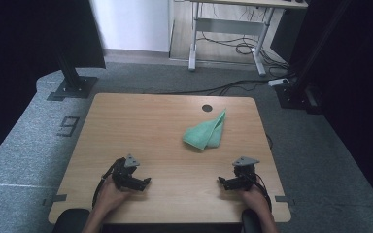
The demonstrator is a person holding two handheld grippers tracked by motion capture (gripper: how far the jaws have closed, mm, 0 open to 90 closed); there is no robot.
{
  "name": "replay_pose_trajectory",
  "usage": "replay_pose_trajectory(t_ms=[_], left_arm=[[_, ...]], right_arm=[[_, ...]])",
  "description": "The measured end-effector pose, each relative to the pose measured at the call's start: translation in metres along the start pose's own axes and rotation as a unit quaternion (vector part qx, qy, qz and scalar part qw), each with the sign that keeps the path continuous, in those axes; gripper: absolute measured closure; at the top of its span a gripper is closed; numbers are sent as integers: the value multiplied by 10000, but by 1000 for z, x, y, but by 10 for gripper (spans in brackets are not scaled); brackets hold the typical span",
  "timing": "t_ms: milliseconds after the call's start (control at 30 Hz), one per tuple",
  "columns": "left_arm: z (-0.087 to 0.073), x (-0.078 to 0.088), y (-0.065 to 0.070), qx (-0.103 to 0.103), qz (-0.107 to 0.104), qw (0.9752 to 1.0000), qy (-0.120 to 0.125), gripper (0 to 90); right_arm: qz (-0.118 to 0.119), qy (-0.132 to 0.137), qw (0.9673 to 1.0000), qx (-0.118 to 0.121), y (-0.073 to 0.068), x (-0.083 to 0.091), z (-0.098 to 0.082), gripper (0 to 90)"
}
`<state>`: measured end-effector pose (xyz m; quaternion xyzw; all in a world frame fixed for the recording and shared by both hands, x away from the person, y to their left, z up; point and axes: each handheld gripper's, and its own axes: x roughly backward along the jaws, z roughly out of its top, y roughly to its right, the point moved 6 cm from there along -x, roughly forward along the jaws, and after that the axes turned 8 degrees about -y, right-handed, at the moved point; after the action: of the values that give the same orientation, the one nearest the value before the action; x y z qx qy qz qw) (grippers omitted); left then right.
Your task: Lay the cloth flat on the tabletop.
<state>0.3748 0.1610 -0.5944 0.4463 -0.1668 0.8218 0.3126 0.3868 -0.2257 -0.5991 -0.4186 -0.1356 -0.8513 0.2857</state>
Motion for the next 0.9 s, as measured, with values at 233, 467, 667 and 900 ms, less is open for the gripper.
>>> replay_pose_trajectory(t_ms=[233, 467, 667, 900], left_arm=[[0, 0, 0, 5, 1, 10000, 6, 0], [2, -1, 0, 23, 5, 10000, 19, 1], [2, -1, 0, 26, 14, 10000, 19, 0], [2, -1, 0, 27, 17, 10000, 17, 0]], right_arm=[[8, 1, 10000, 8, 0, 0, 0, 0], [7, 0, 10000, 14, 0, 0, 0, 0], [7, 0, 10000, 13, 0, 0, 0, 0], [11, 1, 10000, 11, 0, 0, 0, 0]])
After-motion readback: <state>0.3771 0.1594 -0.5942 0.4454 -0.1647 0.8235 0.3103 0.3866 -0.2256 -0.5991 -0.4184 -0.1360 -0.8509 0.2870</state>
